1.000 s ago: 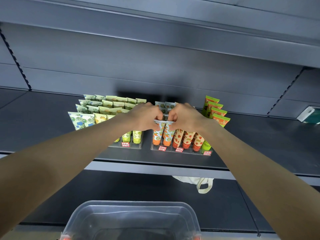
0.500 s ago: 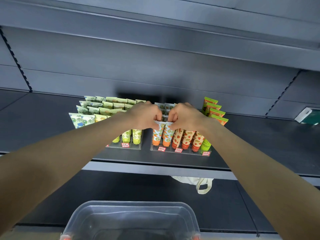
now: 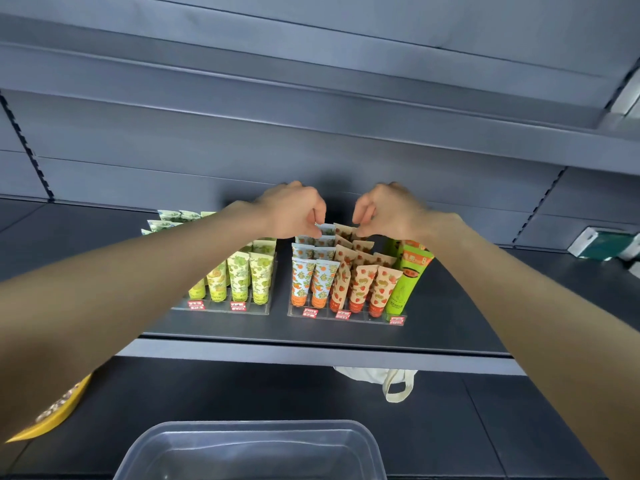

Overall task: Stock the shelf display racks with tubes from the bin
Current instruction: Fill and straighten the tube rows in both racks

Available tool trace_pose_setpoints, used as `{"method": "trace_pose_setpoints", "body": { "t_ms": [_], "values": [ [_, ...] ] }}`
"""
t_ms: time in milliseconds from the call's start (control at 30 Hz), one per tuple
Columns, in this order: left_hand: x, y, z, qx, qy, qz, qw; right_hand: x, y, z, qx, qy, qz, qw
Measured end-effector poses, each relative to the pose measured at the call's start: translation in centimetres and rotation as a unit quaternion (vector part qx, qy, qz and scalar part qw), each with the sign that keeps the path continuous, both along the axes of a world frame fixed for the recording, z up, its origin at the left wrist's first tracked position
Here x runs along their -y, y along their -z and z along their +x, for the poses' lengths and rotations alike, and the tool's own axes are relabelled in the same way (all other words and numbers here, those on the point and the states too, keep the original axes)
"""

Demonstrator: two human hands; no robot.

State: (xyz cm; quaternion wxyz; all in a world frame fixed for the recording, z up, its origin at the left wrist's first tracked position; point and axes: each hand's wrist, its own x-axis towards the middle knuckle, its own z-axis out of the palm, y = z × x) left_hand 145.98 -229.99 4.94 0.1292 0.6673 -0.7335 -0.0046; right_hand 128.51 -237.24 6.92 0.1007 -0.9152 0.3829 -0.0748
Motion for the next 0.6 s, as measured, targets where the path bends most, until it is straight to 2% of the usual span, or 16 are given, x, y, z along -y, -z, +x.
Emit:
{"method": "trace_pose_setpoints", "body": {
  "t_ms": [267, 600],
  "values": [
    [5.7, 0.0, -0.6, -0.008, 0.015, 0.014, 1.0, 4.9, -0.7, -0.7, -0.02, 0.023, -0.009, 0.999],
    [10.7, 2.1, -1.3, 0.001, 0.036, 0.103, 0.994, 8.7, 2.2, 1.6, -0.124, 0.041, -0.01, 0.991]
  ]
}}
